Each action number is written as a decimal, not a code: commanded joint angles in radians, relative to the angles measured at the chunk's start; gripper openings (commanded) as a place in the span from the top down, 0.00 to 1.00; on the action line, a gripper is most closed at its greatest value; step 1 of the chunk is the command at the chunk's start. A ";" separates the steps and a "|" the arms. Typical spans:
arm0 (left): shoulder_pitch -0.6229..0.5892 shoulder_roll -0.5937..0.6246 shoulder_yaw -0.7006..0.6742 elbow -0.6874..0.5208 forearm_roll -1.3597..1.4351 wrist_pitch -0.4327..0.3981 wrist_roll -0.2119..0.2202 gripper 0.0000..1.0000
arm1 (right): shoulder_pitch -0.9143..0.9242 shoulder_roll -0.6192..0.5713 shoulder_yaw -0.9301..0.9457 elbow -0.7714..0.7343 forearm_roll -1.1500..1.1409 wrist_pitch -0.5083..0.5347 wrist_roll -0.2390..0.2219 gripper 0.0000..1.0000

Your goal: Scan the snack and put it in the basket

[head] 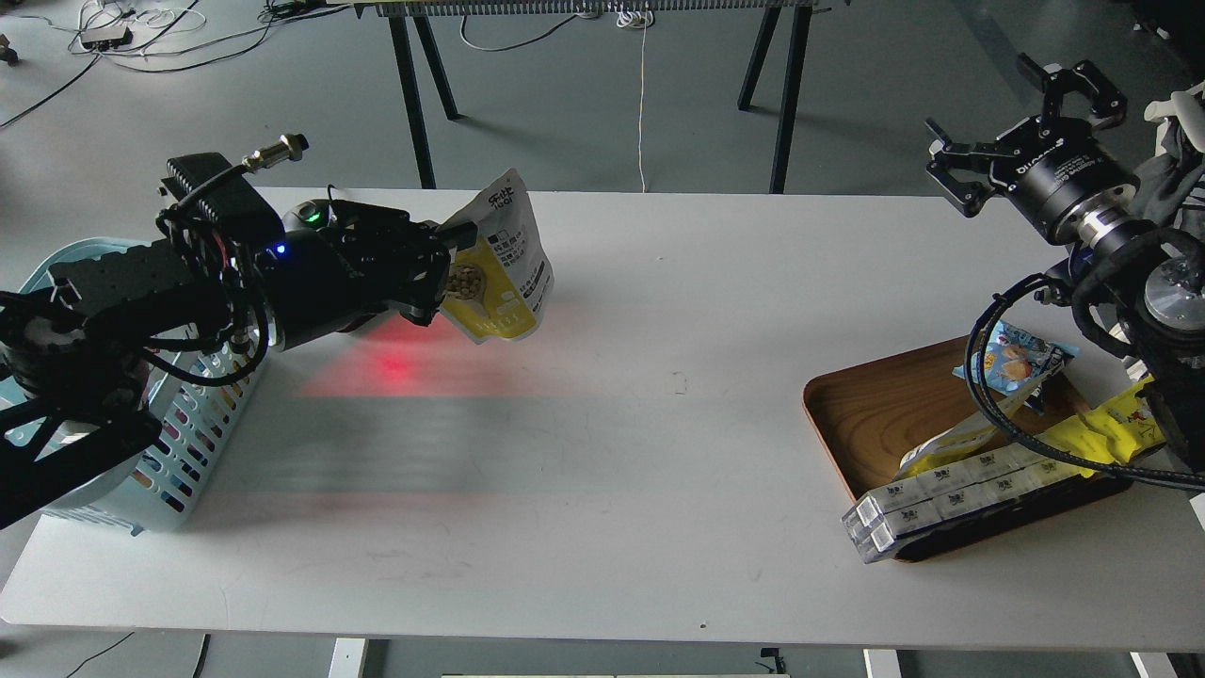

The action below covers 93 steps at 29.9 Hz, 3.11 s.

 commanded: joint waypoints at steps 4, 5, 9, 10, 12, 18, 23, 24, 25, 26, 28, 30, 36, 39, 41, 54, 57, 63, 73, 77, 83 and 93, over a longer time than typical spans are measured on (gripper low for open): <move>-0.006 0.008 -0.072 -0.018 -0.006 -0.012 -0.006 0.99 | -0.002 0.000 0.000 0.002 -0.001 0.000 0.000 0.04; -0.007 0.009 -0.099 -0.018 -0.011 -0.025 -0.011 0.99 | -0.002 0.000 0.000 0.000 -0.001 0.000 0.000 0.04; -0.015 0.053 -0.219 -0.018 -0.032 -0.122 -0.038 0.99 | 0.004 0.000 -0.002 0.002 -0.001 0.000 0.000 0.04; -0.013 0.070 -0.251 -0.018 -0.041 -0.143 -0.049 0.99 | 0.006 0.000 -0.002 0.002 -0.003 0.000 0.000 0.04; -0.015 0.110 -0.300 -0.016 -0.050 -0.183 -0.064 0.99 | 0.007 0.000 -0.011 0.000 -0.007 0.000 0.000 0.04; -0.012 0.312 -0.347 -0.006 -0.129 -0.243 -0.139 0.99 | 0.032 0.003 -0.018 -0.006 -0.009 -0.002 0.000 0.04; 0.000 0.472 -0.330 0.019 -0.166 -0.231 -0.215 0.99 | 0.034 0.006 -0.018 -0.006 -0.009 0.000 0.000 0.04; 0.000 0.492 -0.324 0.026 -0.172 -0.231 -0.222 0.99 | 0.034 0.006 -0.018 -0.006 -0.009 0.000 0.000 0.04; 0.000 0.517 -0.315 0.034 -0.179 -0.231 -0.230 0.99 | 0.032 0.006 -0.018 -0.006 -0.009 0.000 0.000 0.04; 0.000 0.538 -0.307 0.039 -0.189 -0.231 -0.236 0.99 | 0.034 0.006 -0.018 -0.006 -0.009 0.000 0.000 0.04; 0.000 0.570 -0.289 0.049 -0.199 -0.229 -0.247 0.99 | 0.032 0.006 -0.018 -0.007 -0.009 0.000 0.000 0.04; 0.000 0.600 -0.255 0.057 -0.202 -0.229 -0.250 0.99 | 0.032 0.006 -0.020 -0.007 -0.009 0.000 0.000 0.04; 0.000 0.637 -0.146 0.111 -0.202 -0.208 -0.248 0.99 | 0.032 0.009 -0.021 -0.007 -0.009 0.000 0.000 0.04; 0.000 0.647 -0.094 0.154 -0.202 -0.173 -0.248 0.99 | 0.032 0.009 -0.021 -0.007 -0.009 0.000 0.000 0.04; 0.000 0.661 -0.062 0.171 -0.201 -0.167 -0.250 0.99 | 0.032 0.009 -0.021 -0.007 -0.009 0.000 0.000 0.04; 0.000 0.695 0.158 0.234 -0.204 -0.035 -0.248 0.99 | 0.032 0.009 -0.021 -0.006 -0.010 0.000 0.000 0.04; 0.000 0.695 0.201 0.243 -0.204 -0.012 -0.248 0.99 | 0.032 0.011 -0.021 -0.006 -0.010 -0.002 0.000 0.04; 0.000 0.690 0.296 0.267 -0.204 0.051 -0.248 0.99 | 0.032 0.020 -0.021 -0.007 -0.026 0.000 0.000 0.04; 0.000 0.686 0.403 0.284 -0.204 0.129 -0.250 0.96 | 0.030 0.029 -0.021 -0.009 -0.032 0.000 0.000 0.04; 0.000 0.686 0.420 0.284 -0.205 0.155 -0.248 0.85 | 0.032 0.029 -0.021 -0.009 -0.032 0.000 0.000 0.04; -0.001 0.690 0.419 0.284 -0.204 0.205 -0.248 0.37 | 0.032 0.031 -0.021 -0.009 -0.032 0.000 0.000 0.04; -0.053 0.692 0.275 0.295 -0.271 0.255 -0.239 0.05 | 0.034 0.031 -0.021 -0.007 -0.033 -0.002 0.000 0.04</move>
